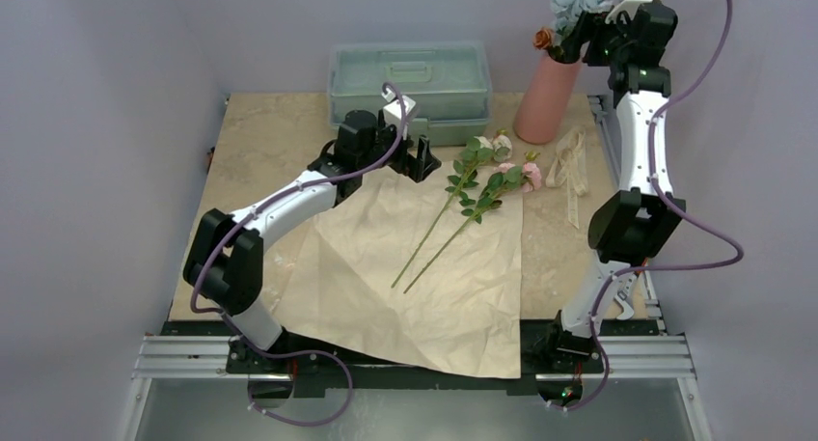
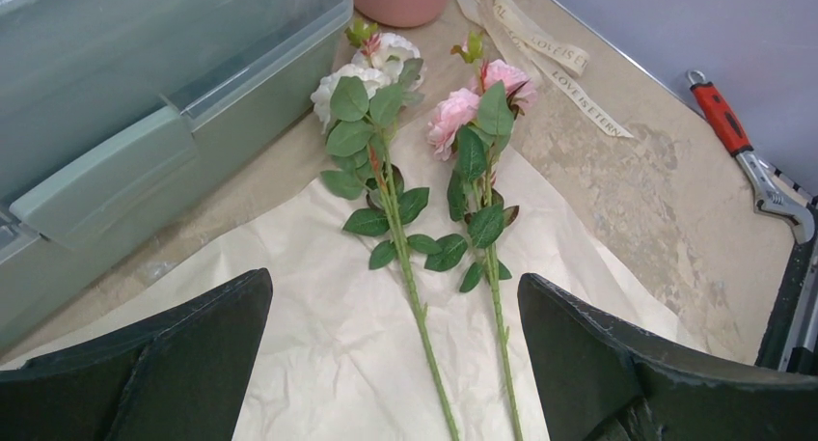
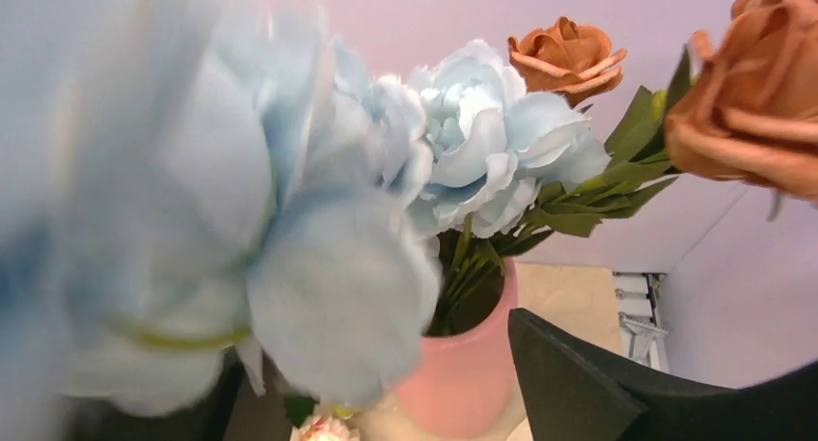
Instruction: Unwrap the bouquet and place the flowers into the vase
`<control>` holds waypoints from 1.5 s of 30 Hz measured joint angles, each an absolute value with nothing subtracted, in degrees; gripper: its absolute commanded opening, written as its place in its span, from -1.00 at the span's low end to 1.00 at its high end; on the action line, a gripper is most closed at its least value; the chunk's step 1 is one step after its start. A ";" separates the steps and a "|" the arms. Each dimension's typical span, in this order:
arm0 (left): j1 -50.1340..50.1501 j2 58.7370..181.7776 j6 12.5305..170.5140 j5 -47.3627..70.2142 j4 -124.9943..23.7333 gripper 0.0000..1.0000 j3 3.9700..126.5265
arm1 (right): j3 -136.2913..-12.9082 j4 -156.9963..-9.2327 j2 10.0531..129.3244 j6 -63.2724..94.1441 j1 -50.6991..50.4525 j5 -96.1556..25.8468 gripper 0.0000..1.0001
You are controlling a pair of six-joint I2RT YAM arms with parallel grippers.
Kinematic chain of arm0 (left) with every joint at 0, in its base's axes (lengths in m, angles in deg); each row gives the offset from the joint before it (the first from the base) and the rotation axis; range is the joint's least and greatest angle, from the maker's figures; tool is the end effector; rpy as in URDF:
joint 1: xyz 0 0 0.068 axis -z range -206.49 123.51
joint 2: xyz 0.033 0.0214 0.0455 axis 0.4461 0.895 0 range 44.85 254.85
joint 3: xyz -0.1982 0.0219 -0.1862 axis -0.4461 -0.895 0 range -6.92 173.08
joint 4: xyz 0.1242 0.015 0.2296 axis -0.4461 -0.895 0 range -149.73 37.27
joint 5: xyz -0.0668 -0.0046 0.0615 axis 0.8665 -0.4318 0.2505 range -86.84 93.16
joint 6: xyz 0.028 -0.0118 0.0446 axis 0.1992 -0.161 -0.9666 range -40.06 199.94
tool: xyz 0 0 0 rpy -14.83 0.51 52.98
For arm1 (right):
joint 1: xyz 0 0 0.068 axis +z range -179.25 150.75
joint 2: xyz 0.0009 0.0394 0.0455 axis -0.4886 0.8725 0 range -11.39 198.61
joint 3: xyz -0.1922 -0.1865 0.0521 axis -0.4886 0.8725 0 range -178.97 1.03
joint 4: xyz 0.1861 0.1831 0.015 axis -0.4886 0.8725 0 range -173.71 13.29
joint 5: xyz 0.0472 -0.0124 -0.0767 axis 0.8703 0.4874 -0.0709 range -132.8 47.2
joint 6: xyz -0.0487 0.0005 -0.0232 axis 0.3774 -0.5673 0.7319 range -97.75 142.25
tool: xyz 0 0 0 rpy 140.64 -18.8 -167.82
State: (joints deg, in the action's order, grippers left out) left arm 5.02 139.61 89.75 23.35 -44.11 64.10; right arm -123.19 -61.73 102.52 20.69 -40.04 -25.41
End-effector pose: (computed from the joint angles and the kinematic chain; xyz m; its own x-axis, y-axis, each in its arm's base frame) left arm 0.3295 -0.2165 0.3048 -0.3510 0.0277 -0.9360 0.7254 0.6401 -0.2531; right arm 0.4569 -0.0762 0.4359 -0.2015 0.0649 -0.9773 -0.1034 0.9908 0.0871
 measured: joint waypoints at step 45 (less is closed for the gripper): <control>14.20 171.85 85.07 12.20 -50.97 -0.21 80.61 | -81.53 -55.74 70.32 20.38 -40.19 -17.34 0.97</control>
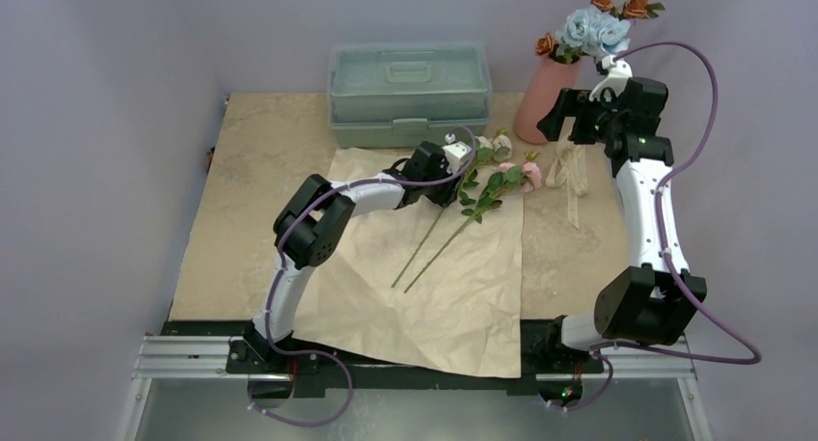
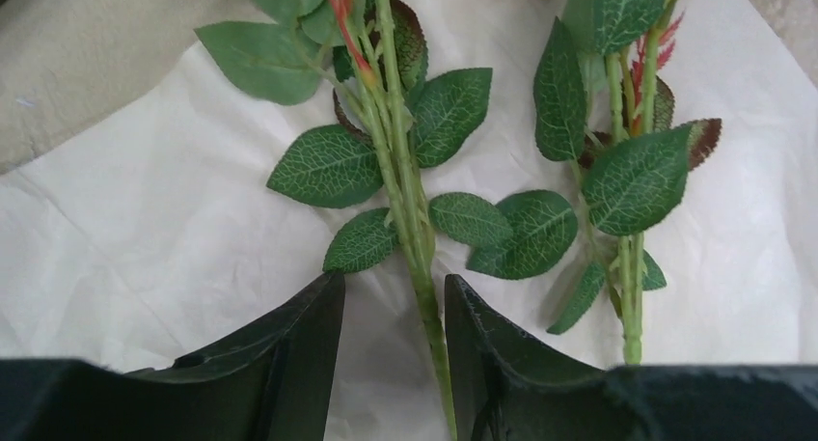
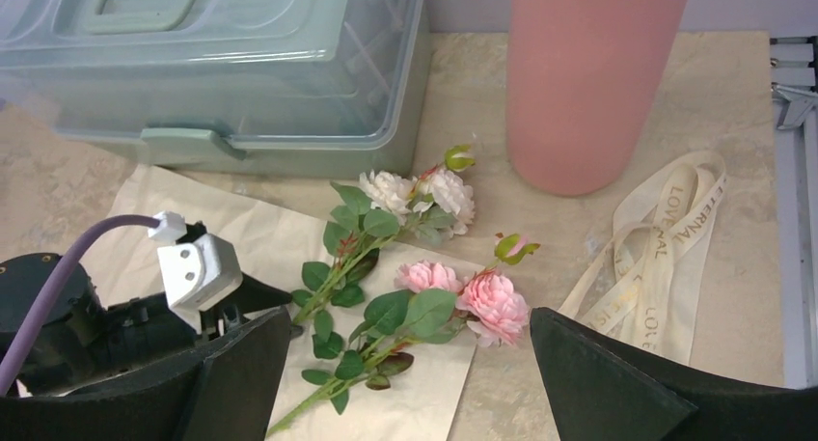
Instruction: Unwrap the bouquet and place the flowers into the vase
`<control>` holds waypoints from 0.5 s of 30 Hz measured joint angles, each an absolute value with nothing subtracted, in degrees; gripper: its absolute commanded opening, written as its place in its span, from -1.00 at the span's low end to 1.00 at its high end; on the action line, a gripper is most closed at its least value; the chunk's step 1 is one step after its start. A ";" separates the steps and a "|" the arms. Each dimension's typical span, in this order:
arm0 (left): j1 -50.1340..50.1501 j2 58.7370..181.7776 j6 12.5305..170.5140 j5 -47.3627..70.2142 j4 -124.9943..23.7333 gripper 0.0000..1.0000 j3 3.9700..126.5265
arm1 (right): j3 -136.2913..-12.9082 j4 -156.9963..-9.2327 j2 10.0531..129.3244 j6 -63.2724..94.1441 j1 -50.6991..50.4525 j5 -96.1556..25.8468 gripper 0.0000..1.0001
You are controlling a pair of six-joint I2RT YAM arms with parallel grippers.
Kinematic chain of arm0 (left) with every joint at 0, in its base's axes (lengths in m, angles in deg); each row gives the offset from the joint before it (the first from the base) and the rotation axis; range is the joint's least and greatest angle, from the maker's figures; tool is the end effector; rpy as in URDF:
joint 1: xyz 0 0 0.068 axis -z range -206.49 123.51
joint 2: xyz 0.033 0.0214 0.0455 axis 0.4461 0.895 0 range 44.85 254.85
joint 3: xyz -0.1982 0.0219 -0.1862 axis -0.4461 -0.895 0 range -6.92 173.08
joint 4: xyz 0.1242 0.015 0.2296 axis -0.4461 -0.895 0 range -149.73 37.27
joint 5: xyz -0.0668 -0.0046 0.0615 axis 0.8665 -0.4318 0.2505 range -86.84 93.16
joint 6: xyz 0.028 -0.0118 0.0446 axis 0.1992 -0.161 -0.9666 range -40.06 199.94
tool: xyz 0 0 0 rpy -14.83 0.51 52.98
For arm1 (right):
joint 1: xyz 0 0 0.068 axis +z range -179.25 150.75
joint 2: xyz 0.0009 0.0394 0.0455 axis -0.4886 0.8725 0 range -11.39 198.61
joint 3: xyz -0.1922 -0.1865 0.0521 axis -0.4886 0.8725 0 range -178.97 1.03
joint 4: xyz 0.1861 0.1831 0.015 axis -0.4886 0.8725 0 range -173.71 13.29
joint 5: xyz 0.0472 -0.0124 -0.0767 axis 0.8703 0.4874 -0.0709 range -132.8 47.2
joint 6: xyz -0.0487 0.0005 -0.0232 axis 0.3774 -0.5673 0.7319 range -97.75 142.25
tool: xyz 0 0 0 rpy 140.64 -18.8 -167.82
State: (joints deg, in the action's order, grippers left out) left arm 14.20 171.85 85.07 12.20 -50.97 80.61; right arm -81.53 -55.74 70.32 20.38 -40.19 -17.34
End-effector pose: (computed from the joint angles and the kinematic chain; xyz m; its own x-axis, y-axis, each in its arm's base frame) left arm 0.3697 -0.3254 0.1481 -0.5278 0.3375 -0.7794 0.6937 0.7007 -0.1664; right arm 0.3177 -0.0457 0.3900 -0.4540 0.1178 -0.8832 -0.1895 0.9558 0.2249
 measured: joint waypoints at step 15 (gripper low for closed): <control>14.63 173.01 85.31 4.51 -58.58 -1.00 86.33 | -81.51 -55.44 70.34 20.86 -40.19 -14.17 0.97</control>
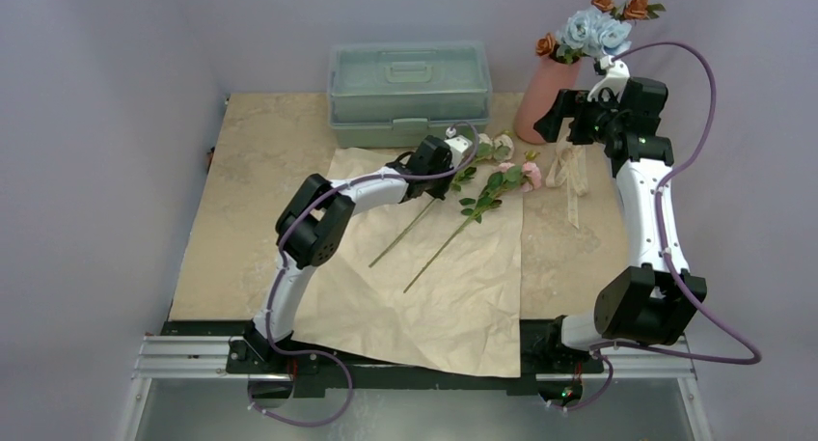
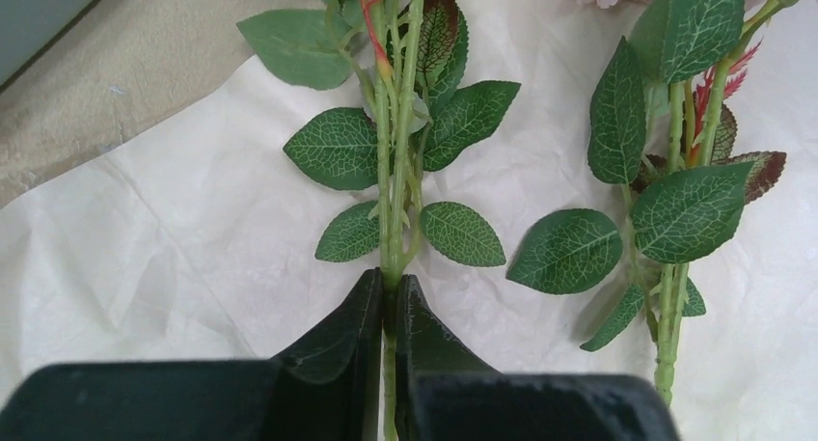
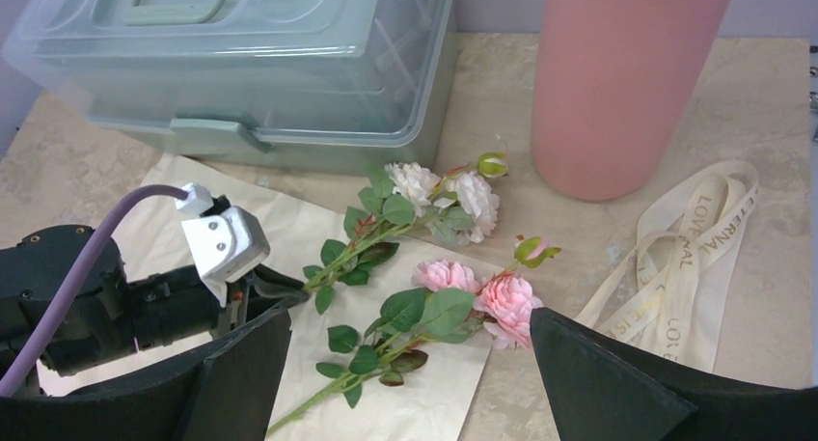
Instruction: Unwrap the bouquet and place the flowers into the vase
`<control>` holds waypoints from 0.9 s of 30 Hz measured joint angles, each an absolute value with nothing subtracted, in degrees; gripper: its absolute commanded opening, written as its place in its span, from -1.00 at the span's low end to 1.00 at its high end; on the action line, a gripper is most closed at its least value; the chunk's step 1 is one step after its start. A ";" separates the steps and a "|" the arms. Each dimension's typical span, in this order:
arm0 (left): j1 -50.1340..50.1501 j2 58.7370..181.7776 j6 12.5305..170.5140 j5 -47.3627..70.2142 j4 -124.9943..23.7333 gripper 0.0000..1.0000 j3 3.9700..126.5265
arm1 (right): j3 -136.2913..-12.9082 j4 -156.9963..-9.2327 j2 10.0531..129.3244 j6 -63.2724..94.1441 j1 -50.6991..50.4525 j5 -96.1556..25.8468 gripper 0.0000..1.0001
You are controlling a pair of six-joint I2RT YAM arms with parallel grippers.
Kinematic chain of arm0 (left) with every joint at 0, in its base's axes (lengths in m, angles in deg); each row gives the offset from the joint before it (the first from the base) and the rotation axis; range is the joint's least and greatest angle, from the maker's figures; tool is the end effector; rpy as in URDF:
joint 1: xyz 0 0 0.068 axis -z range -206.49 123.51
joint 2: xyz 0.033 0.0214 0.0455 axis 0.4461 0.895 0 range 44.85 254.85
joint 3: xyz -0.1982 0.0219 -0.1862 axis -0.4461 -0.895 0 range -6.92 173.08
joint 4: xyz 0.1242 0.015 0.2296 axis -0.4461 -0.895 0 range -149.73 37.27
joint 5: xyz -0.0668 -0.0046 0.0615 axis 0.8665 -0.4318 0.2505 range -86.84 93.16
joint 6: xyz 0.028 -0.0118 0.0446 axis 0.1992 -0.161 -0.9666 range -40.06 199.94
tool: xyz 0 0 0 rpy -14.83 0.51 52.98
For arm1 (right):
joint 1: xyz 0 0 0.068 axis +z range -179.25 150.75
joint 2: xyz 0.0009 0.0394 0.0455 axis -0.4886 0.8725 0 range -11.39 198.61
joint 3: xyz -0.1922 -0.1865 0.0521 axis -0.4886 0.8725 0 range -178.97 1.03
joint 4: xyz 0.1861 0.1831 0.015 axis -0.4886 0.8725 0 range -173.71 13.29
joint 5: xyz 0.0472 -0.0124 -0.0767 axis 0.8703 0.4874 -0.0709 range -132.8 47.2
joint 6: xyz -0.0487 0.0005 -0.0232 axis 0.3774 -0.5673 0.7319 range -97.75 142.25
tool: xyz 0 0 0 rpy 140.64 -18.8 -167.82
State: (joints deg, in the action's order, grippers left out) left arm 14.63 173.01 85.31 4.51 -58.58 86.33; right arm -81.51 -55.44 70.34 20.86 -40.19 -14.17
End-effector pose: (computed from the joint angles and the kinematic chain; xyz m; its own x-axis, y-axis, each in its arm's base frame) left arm 0.3771 -0.3304 0.1585 -0.5524 0.3581 -0.7528 0.6220 0.7783 -0.0861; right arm 0.3171 -0.0438 0.3897 -0.4587 0.1104 -0.8817 -0.2397 0.9401 0.2424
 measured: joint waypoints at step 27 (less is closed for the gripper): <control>13.74 146.89 99.91 16.46 -38.49 -1.00 76.02 | -75.98 -74.74 62.23 -7.18 -40.15 6.50 0.81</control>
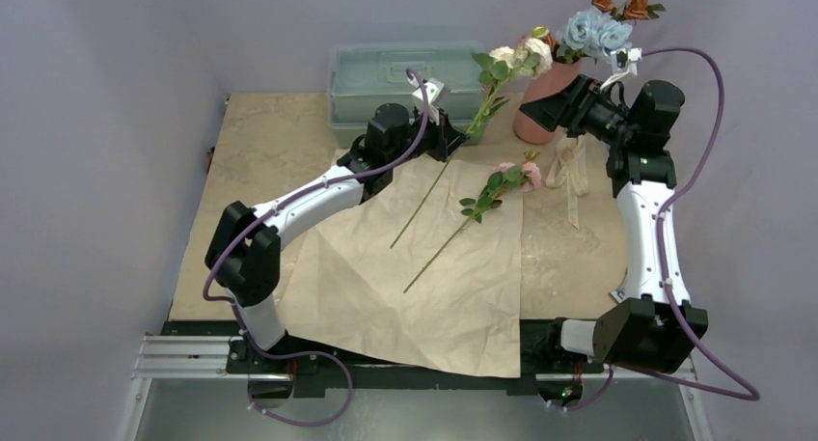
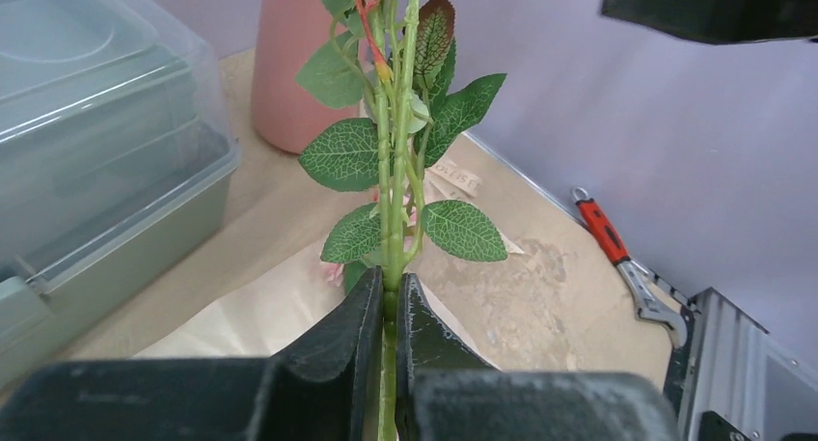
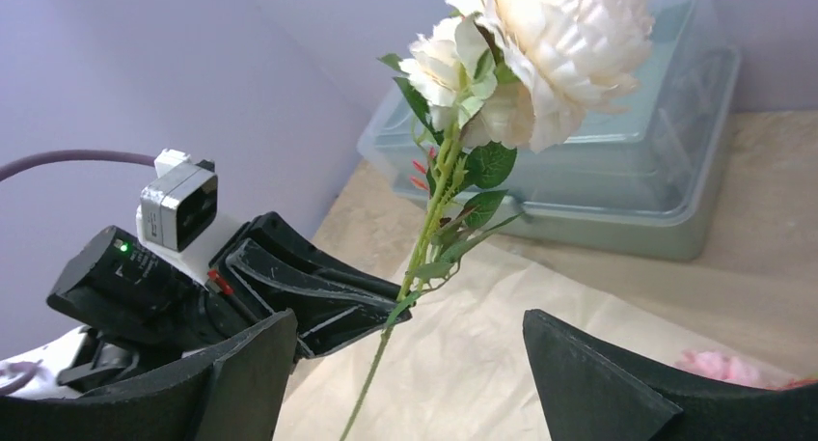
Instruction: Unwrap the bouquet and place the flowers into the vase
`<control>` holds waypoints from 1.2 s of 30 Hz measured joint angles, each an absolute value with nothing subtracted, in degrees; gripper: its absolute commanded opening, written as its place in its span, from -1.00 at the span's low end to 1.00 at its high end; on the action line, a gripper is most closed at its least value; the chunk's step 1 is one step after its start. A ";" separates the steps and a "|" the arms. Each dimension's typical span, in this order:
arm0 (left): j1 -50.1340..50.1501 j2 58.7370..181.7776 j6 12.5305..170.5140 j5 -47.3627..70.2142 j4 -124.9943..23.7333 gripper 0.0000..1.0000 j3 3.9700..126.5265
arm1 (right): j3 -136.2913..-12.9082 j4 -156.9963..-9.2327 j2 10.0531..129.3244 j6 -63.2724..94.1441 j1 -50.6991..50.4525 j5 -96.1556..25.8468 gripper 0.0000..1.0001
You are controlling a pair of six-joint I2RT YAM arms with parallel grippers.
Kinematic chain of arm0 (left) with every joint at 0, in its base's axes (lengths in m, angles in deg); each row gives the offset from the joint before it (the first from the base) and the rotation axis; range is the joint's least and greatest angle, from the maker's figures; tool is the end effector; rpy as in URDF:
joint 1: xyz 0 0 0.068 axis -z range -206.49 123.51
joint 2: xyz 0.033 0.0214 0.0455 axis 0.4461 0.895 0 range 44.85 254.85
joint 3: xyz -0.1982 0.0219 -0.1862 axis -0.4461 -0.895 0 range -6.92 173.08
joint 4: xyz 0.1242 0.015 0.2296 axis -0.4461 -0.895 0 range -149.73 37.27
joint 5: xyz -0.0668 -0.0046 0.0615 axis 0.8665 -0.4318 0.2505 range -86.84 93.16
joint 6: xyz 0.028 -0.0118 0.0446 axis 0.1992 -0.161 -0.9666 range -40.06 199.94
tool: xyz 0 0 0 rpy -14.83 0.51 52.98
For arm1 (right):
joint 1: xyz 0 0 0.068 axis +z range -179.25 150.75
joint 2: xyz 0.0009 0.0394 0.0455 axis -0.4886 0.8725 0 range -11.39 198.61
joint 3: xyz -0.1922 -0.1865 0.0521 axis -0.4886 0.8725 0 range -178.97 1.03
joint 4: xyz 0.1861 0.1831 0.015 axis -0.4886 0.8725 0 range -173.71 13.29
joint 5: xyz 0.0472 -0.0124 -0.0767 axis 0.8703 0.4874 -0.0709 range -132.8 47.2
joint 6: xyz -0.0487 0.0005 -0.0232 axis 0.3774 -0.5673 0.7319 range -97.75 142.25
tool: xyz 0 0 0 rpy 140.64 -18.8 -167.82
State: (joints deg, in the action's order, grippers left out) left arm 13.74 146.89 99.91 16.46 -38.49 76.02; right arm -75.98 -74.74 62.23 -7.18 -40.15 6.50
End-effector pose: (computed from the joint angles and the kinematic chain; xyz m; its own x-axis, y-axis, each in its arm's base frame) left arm 0.3264 -0.2869 0.3390 -0.3351 -0.1518 -0.9299 0.7332 0.5778 -0.3585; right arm 0.2834 -0.0270 0.4317 -0.3866 0.4008 -0.8306 -0.4910 0.6730 0.5532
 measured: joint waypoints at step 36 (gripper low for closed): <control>10.17 138.08 102.95 41.64 -23.72 1.00 64.76 | -84.85 -83.31 67.00 -13.80 -40.45 20.69 -1.00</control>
State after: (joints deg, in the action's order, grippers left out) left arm 10.17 138.08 102.95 41.64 -23.72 64.76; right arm -84.85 -83.31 67.00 -13.80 -40.45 20.69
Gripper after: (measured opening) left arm 0.995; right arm 0.024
